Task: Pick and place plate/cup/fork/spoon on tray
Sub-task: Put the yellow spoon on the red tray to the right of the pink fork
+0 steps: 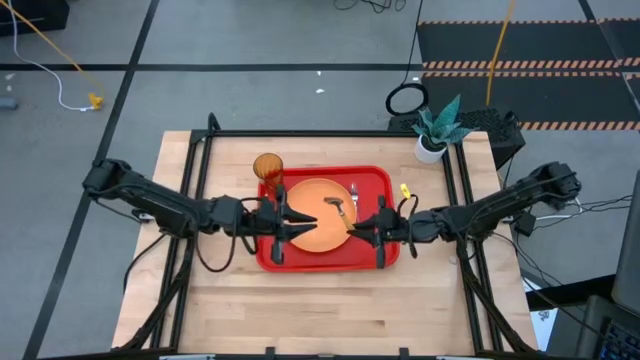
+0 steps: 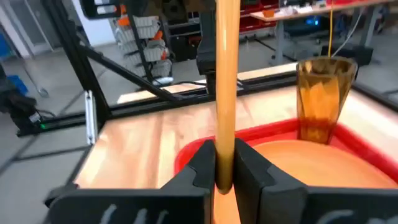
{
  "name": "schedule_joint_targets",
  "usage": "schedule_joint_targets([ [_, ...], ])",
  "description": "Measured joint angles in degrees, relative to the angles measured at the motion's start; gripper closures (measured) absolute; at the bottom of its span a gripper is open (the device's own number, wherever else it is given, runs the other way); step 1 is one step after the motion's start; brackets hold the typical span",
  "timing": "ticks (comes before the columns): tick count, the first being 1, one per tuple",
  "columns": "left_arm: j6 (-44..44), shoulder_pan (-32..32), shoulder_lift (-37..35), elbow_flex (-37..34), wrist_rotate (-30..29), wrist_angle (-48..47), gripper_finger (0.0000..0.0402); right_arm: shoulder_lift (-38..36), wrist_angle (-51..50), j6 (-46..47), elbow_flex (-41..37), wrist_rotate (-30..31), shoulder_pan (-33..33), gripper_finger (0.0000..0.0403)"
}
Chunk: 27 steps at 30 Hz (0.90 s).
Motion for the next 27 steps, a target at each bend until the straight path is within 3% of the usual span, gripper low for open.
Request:
schedule_joint_targets([
  [4, -0.9, -0.6, -2.4, 0.0, -1.2, -6.0, 0.0335, -0.5, -0.3, 5.1, -1.9, 0.3, -0.2, 0.0385],
  [12, -1.2, -0.3, -2.7, 0.0, -1.4, -7.7, 0.0334, -3.3, -0.2, 12.6, -7.4, 4.6, -0.2, 0.0381],
  [20, 0.6, 1.5, -2.7, 0.0, -1.5, -8.4, 0.0334, -5.4, 8.8, 21.7, -16.9, 8.3, -0.2, 0.0384],
  [27, 0.5, 2.8, -2.7, 0.0, -1.5, -8.4, 0.0334, -5.0, 10.1, 37.0, -26.0, 10.1, 0.2, 0.0384],
])
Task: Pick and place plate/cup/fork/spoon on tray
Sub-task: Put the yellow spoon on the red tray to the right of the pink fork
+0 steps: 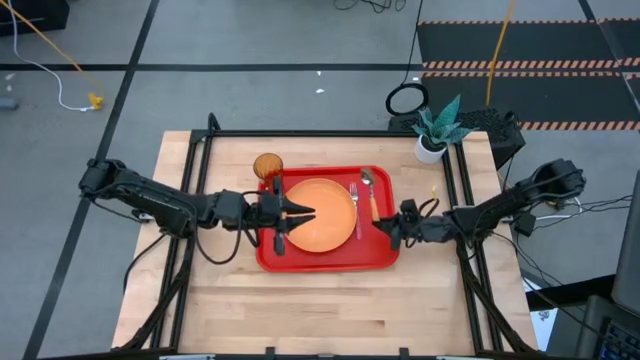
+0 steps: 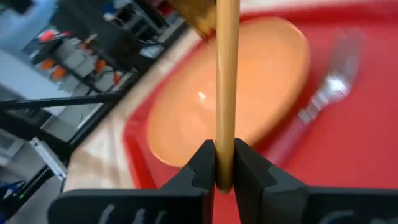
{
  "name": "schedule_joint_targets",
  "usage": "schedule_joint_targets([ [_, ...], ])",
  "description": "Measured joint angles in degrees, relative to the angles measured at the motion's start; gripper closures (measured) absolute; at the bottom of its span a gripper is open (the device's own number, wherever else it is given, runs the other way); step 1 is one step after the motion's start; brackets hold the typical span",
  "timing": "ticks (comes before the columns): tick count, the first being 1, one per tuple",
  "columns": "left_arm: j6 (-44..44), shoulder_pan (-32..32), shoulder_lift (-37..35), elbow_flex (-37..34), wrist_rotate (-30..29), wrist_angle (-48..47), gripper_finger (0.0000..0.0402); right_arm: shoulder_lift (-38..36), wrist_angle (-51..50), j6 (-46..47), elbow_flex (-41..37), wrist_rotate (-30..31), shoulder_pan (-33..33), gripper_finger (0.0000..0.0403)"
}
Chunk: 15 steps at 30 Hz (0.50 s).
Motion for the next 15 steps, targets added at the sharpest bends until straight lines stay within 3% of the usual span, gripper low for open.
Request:
schedule_joint_targets([
  [4, -0.5, 0.8, 0.0, 0.0, 0.1, 0.0, 0.0334, 0.3, 0.9, 4.9, -2.1, 2.1, 0.4, 0.038],
  [15, -1.6, 1.0, 0.0, 0.0, 0.1, 0.0, 0.0334, 0.3, -2.3, 4.7, -2.2, 1.8, 0.7, 0.0385],
])
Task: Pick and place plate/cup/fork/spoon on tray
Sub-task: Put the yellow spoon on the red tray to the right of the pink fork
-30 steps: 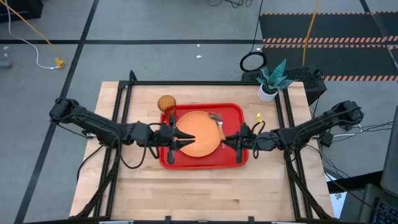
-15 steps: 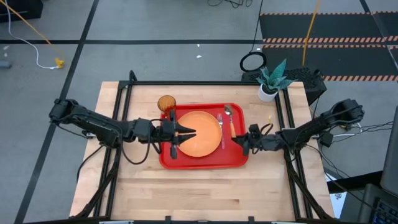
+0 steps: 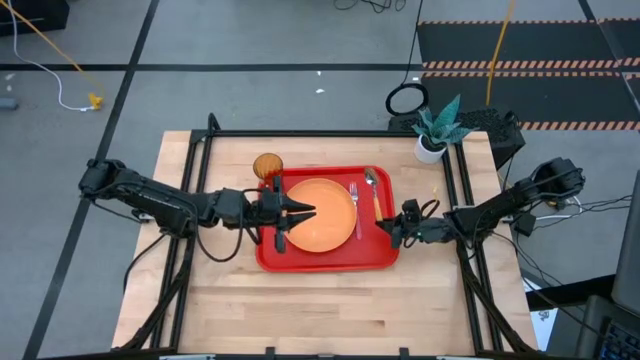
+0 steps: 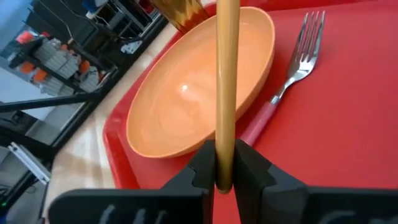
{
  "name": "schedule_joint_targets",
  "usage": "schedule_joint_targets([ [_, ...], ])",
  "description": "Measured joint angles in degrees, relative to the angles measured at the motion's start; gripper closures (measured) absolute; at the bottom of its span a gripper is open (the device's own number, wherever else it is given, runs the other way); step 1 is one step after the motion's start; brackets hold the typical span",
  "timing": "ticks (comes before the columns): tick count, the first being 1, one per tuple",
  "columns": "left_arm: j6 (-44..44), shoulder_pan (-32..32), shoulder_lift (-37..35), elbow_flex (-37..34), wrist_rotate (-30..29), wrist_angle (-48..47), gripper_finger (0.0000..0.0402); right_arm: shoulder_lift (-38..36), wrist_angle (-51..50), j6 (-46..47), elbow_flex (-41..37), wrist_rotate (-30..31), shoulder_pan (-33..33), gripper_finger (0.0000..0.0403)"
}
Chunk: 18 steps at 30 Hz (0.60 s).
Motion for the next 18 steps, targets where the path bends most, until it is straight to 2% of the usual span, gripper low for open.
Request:
schedule_joint_targets([
  [7, -0.1, -0.2, 0.5, 0.0, 0.0, 1.8, 0.0334, 3.1, 0.1, 6.4, 0.0, 5.8, 4.7, 0.0384],
  [14, 2.8, -0.2, 3.5, 0.0, 0.2, 5.3, 0.0334, 8.7, 3.4, 10.8, 0.0, 5.9, 5.7, 0.0382],
  [18, 5.0, 0.2, 5.8, 0.0, 0.0, 5.5, 0.0334, 9.2, 4.0, 11.2, 0.0, 5.2, 5.5, 0.0382],
])
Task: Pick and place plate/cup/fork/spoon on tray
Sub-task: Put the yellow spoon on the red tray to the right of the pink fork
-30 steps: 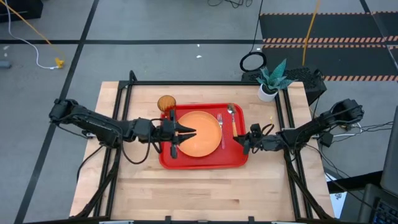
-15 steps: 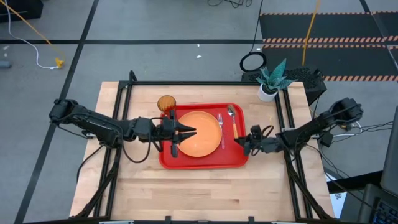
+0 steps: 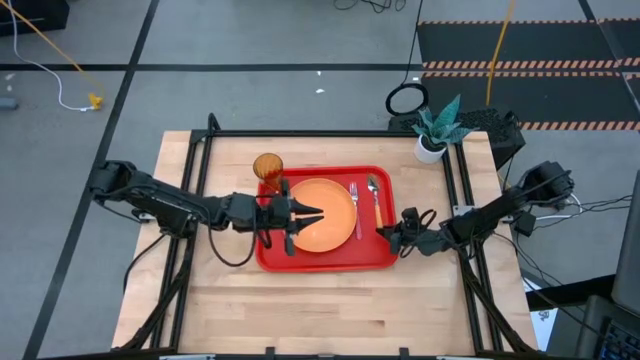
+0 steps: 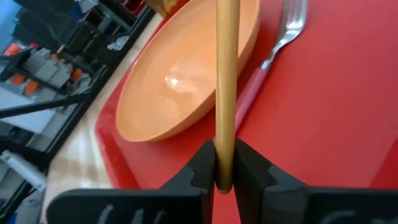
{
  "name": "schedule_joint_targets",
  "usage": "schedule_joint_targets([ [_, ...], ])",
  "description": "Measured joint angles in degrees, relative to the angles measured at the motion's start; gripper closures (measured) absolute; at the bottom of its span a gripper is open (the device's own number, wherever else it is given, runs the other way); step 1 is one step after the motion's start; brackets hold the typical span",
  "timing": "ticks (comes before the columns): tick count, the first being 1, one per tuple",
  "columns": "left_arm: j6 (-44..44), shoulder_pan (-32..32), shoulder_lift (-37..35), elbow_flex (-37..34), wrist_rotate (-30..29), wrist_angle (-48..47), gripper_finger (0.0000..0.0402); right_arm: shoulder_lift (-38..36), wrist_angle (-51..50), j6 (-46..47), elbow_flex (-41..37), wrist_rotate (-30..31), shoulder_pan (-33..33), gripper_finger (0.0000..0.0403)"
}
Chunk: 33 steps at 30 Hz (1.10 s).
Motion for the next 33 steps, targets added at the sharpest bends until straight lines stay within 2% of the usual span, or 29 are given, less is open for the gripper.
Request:
schedule_joint_targets([
  [6, 3.1, 0.0, 2.0, 0.2, -0.2, 0.5, 0.0334, -2.1, 0.0, -0.3, 0.0, -2.6, -0.6, 0.0381],
  [10, 6.5, 0.0, 2.5, 2.9, -0.4, -3.9, 0.0334, -2.5, 0.1, 0.9, 0.0, -4.2, 0.5, 0.0381],
  [17, 11.8, -0.1, 1.9, 6.3, -4.0, -12.7, 0.0334, -2.5, 1.0, 12.0, 0.0, -9.1, 0.9, 0.0381],
  [23, 9.5, 0.1, -1.0, 6.4, -4.1, -16.4, 0.0334, -2.5, 0.0, 22.5, 0.0, -12.9, -1.0, 0.0381],
  [33, 4.7, 0.0, -2.4, 6.4, -4.1, -24.6, 0.0334, -2.5, -3.2, 37.0, 0.0, -14.8, -2.6, 0.0381],
])
